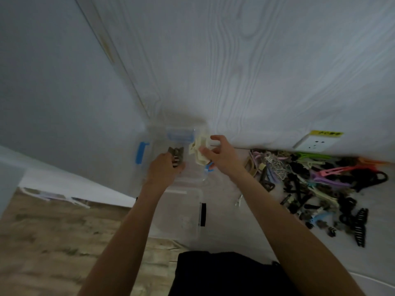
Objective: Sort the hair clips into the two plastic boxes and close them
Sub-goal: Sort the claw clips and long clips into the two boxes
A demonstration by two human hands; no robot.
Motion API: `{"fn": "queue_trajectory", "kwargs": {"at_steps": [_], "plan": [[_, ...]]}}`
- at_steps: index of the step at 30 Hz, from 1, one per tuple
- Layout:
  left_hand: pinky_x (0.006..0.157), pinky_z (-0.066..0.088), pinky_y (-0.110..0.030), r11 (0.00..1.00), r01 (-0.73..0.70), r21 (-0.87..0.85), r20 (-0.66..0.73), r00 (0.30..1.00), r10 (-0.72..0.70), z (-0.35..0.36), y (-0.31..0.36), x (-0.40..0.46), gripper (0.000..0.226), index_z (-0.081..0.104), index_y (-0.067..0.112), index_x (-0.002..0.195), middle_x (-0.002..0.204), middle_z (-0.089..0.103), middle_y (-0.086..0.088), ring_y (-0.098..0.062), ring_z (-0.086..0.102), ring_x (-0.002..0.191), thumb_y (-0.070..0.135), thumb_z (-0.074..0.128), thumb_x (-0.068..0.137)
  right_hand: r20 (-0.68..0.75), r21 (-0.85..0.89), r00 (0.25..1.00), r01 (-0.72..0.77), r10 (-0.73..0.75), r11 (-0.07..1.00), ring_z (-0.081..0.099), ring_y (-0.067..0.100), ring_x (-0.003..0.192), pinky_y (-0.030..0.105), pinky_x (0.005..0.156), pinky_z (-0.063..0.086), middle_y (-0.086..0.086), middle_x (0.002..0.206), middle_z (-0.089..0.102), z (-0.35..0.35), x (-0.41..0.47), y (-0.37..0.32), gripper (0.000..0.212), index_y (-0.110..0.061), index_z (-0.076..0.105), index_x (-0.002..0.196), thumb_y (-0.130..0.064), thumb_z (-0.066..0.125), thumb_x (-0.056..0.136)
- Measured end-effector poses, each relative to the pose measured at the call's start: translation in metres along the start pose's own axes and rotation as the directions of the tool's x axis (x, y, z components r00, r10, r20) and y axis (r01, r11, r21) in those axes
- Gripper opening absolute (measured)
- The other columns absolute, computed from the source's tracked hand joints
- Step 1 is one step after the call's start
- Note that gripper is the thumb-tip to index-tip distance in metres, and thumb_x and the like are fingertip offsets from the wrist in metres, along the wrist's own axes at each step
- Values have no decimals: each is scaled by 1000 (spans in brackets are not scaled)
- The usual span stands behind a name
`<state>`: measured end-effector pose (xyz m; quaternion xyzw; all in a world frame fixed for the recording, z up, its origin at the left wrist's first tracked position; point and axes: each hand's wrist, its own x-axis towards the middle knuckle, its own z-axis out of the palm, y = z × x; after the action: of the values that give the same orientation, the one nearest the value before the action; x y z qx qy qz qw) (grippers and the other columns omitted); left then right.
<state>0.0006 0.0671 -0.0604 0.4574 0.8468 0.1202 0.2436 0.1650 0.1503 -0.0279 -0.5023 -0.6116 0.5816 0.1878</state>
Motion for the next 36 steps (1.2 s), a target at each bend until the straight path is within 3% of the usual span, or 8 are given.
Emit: {"fn": "queue_trajectory", "kwargs": {"at_steps": [5,9,12,15,19,22,28,36], "plan": [[76,45,-37,999,-51,-2,-52,997,51,-4,0,-10,28,54,6,102,103,63,-13,-30,59,93,32,43,96,0,-47,1000,25,-25,999,62,20,60,28,51,55,16,90,65,8,-1,-4,48,-14,38,129,-25,62,88],[75,48,-40,994,-74,82,-267,959,94,-10,8,-18,23,57,12,104,104,61,-10,-30,58,96,26,42,95,-3,-68,998,68,-68,995,64,23,83,32,61,58,8,99,60,-1,-5,-1,42,-13,43,128,-20,59,90],[85,42,-31,966,-253,-43,-437,875,210,-12,24,-24,25,59,10,111,109,62,-11,-27,55,102,21,47,92,-20,-2,995,94,-94,996,62,20,89,36,71,59,4,99,61,-19,-16,6,33,-13,49,122,-16,57,90],[89,36,-21,852,-522,-34,-499,748,438,-8,59,-31,26,59,7,110,107,64,-10,-18,52,101,19,47,91,-79,-84,986,139,-146,987,60,11,88,25,77,53,-4,98,62,-54,-39,24,26,-14,56,117,-14,56,90],[90,37,-23,693,-719,-45,-363,659,659,25,123,-40,28,60,10,110,106,64,-7,-17,52,101,23,42,93,-150,-320,961,177,-234,931,57,9,93,21,84,45,-5,101,60,-122,-82,67,23,-13,60,114,-12,54,91],[86,43,-28,648,-758,-79,-175,650,739,74,170,-48,29,58,14,114,106,63,-5,-19,54,99,26,43,92,-253,-486,942,76,-223,871,52,16,105,31,93,40,-2,111,58,-184,-112,117,28,-11,58,118,-11,55,91],[95,41,-33,663,-749,-10,253,639,726,172,272,-81,53,39,21,135,132,48,-3,-21,45,121,41,54,89,-424,-653,889,-167,-174,738,54,45,107,50,93,43,27,117,59,-307,-147,212,37,-2,60,114,-14,60,79],[110,29,-45,618,-763,188,420,631,652,258,337,-108,85,24,22,144,150,26,-8,-30,25,137,61,59,77,-529,-699,840,-351,-121,622,21,42,137,50,113,20,22,150,23,-431,-138,257,62,-14,36,140,-12,61,83]]}}
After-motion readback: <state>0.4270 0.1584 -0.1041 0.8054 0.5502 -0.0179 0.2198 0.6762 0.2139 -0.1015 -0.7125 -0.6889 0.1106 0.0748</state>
